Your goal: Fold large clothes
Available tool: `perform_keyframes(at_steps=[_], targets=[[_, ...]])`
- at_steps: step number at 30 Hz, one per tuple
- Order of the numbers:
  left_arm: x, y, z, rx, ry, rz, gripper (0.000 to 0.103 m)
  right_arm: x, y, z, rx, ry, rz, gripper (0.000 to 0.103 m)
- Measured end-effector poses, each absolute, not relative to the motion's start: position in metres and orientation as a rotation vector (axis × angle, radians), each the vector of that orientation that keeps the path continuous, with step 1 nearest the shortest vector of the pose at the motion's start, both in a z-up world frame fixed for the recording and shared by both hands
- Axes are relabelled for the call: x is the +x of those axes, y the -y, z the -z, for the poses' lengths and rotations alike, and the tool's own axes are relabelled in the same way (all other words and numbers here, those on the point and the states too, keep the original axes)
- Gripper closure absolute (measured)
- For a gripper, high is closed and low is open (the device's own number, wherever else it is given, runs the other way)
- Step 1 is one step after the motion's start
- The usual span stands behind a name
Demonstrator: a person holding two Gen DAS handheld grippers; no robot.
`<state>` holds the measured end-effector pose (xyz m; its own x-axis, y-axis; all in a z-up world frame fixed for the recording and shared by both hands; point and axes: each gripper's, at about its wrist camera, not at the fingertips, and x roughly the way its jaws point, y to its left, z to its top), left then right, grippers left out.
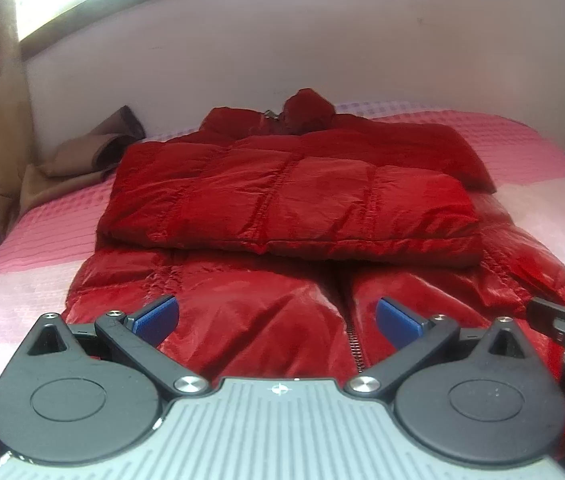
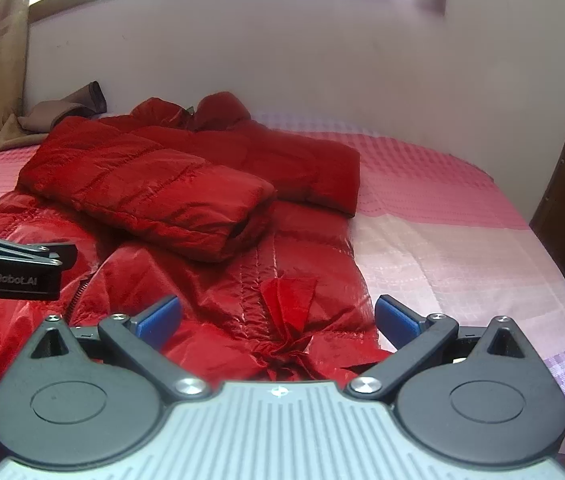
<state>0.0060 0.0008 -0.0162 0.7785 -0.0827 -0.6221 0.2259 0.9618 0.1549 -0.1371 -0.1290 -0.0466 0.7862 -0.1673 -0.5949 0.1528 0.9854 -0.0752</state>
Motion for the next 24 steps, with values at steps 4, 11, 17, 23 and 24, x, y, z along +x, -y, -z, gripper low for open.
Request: perform_keyframes(at_steps=[4, 11, 17, 23, 24], targets=[[0.002, 0.004, 0.017, 0.242, -0.643, 0.187, 0.000, -0.135, 0.132, 0.049, -0.015, -0.652, 0.175, 0.000], [0.003, 0.008, 0.017, 0.271, -0.623, 0.208, 0.000, -0.130, 0.136, 0.052, -0.009, -0.667, 0.183, 0.000], [0.000, 0.021, 0.018, 0.343, -0.576, 0.237, 0.001, -0.128, 0.143, 0.054, 0.007, -0.673, 0.183, 0.000], [0.002, 0.040, 0.019, 0.395, -0.543, 0.293, 0.005, -0.130, 0.156, 0.054, 0.043, -0.668, 0.190, 0.000], [0.003, 0.042, 0.019, 0.399, -0.542, 0.298, 0.005, -0.131, 0.159, 0.054, 0.051, -0.665, 0.192, 0.000]])
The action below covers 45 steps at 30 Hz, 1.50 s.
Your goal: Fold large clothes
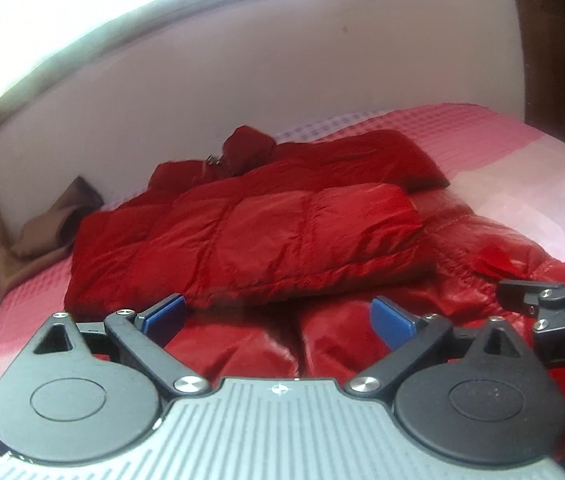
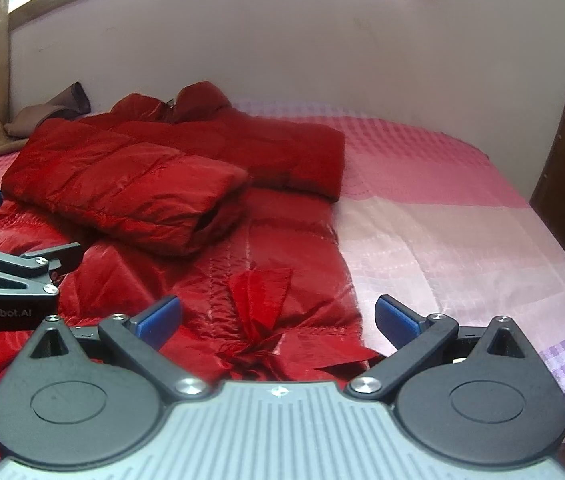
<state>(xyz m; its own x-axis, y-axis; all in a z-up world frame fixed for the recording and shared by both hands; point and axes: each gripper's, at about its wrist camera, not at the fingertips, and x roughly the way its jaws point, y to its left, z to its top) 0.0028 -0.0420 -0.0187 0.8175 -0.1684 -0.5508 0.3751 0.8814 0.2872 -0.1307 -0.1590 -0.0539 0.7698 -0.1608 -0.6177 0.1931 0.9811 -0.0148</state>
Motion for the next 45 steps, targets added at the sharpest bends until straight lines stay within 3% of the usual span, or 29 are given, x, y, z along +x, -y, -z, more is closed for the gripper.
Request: perform_keyframes(at_steps=[29, 36, 45], targets=[[0.032, 0.107, 0.036, 0.564, -0.518, 0.302, 0.005, -0.133, 0.187, 0.061, 0.149, -0.664, 0.174, 0.000], [0.042, 0.121, 0.047, 0.618, -0.514, 0.317, 0.013, -0.134, 0.195, 0.063, 0.172, -0.670, 0.174, 0.000], [0.049, 0.132, 0.052, 0.649, -0.492, 0.305, 0.012, -0.135, 0.204, 0.065, 0.206, -0.677, 0.174, 0.000]])
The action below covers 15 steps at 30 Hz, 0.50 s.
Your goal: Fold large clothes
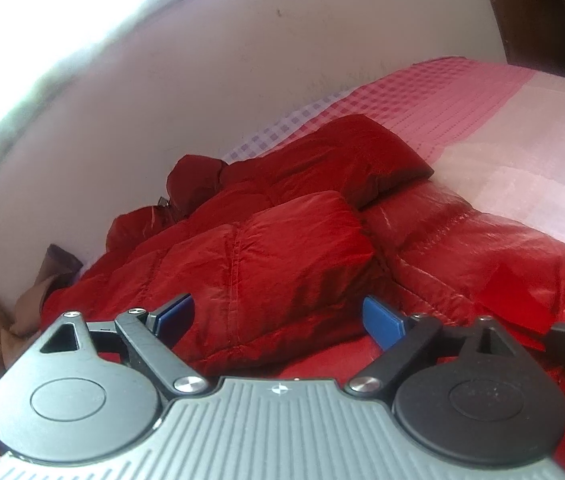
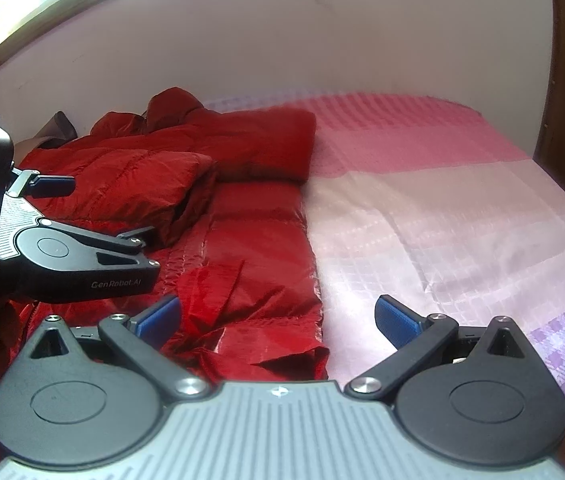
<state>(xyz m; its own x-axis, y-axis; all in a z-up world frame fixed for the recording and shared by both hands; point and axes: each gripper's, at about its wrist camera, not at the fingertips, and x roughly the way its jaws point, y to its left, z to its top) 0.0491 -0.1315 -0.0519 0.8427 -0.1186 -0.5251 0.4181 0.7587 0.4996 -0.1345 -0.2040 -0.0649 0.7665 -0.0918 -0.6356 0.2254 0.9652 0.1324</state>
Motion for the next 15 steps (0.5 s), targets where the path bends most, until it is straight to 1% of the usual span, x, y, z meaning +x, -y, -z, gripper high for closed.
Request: perform_keyframes(at_steps=[5, 8, 10, 14, 15], targets=[[0.050, 0.136, 0.053, 0.667, -0.468, 0.291, 0.012, -0.135, 0.206, 0.067, 0.220, -0.680, 0.168, 0.000], [0.048, 0.138, 0.055, 0.685, -0.429, 0.268, 0.014, -0.135, 0.206, 0.068, 0.224, -0.682, 0.166, 0.000], [0.048, 0.140, 0.057, 0.701, -0.417, 0.267, 0.019, -0.135, 0.207, 0.069, 0.231, -0.683, 0.165, 0.000], [0.044, 0.147, 0.066, 0.761, -0.363, 0.267, 0.021, -0.137, 0.208, 0.070, 0.241, -0.682, 0.163, 0.000], [0.043, 0.149, 0.068, 0.783, -0.349, 0.270, 0.025, -0.137, 0.208, 0.070, 0.243, -0.682, 0.162, 0.000]])
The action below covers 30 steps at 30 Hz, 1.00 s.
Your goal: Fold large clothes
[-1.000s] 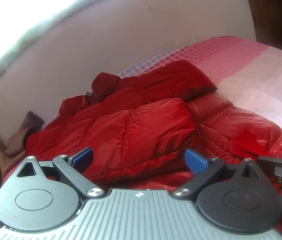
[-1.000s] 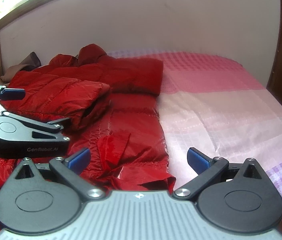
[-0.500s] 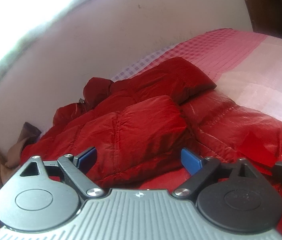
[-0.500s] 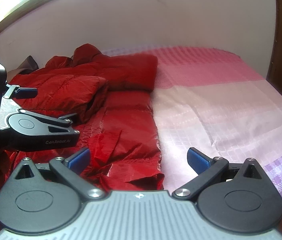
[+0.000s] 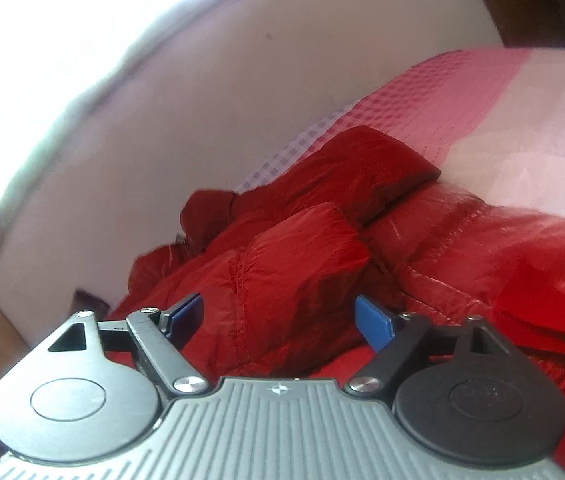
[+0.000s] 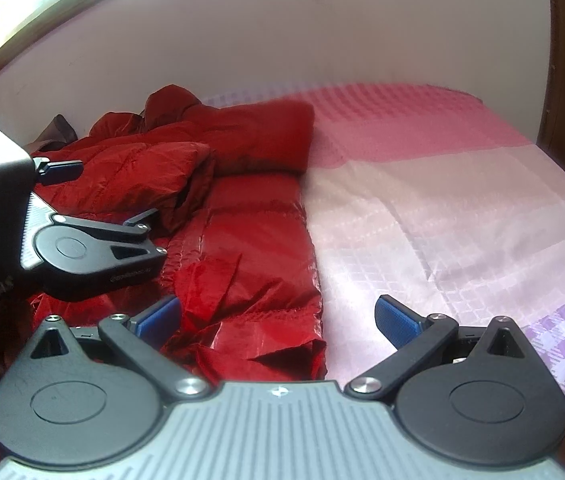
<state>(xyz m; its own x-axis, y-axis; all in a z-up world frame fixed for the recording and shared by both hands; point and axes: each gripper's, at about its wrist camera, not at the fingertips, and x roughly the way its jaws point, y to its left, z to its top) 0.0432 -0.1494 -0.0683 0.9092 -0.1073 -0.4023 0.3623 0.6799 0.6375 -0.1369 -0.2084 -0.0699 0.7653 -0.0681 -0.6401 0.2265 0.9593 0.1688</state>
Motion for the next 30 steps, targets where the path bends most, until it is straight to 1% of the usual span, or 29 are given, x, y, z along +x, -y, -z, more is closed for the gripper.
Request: perform_keyframes(at_steps=[2, 4, 5, 7, 9, 10, 15, 17, 18, 19, 20, 21, 23, 27, 29, 30], targets=[[0.042, 0.153, 0.073, 0.810, -0.339, 0.284, 0.037, -0.138, 0.208, 0.070, 0.247, -0.682, 0.161, 0.000], [0.043, 0.156, 0.077, 0.828, -0.359, 0.307, 0.061, -0.138, 0.209, 0.071, 0.255, -0.684, 0.159, 0.000], [0.044, 0.158, 0.079, 0.835, -0.369, 0.316, 0.067, -0.139, 0.210, 0.071, 0.260, -0.685, 0.159, 0.000], [0.045, 0.161, 0.082, 0.842, -0.377, 0.329, 0.088, -0.139, 0.212, 0.071, 0.272, -0.688, 0.157, 0.000], [0.046, 0.161, 0.084, 0.834, -0.385, 0.334, 0.099, -0.139, 0.214, 0.072, 0.277, -0.691, 0.160, 0.000], [0.046, 0.160, 0.085, 0.829, -0.382, 0.332, 0.100, -0.139, 0.215, 0.072, 0.282, -0.691, 0.160, 0.000], [0.053, 0.152, 0.075, 0.746, -0.380, 0.309, 0.100, -0.142, 0.217, 0.069, 0.292, -0.682, 0.168, 0.000], [0.052, 0.150, 0.068, 0.731, -0.371, 0.307, 0.088, -0.142, 0.217, 0.068, 0.289, -0.679, 0.173, 0.000], [0.050, 0.151, 0.066, 0.738, -0.364, 0.312, 0.076, -0.143, 0.217, 0.068, 0.290, -0.677, 0.173, 0.000], [0.049, 0.151, 0.064, 0.752, -0.364, 0.329, 0.041, -0.143, 0.217, 0.067, 0.293, -0.676, 0.173, 0.000], [0.048, 0.152, 0.063, 0.753, -0.358, 0.335, 0.022, -0.143, 0.218, 0.067, 0.296, -0.675, 0.173, 0.000], [0.045, 0.151, 0.062, 0.740, -0.325, 0.337, 0.000, -0.143, 0.217, 0.067, 0.297, -0.674, 0.173, 0.000], [0.040, 0.154, 0.061, 0.749, -0.275, 0.351, 0.001, -0.143, 0.216, 0.066, 0.294, -0.673, 0.170, 0.000], [0.041, 0.167, 0.064, 0.801, -0.283, 0.384, 0.001, -0.141, 0.217, 0.068, 0.292, -0.678, 0.164, 0.000], [0.053, 0.173, 0.069, 0.815, -0.359, 0.392, 0.009, -0.141, 0.218, 0.068, 0.290, -0.676, 0.165, 0.000], [0.060, 0.175, 0.070, 0.800, -0.397, 0.401, 0.017, -0.141, 0.218, 0.068, 0.290, -0.676, 0.167, 0.000]])
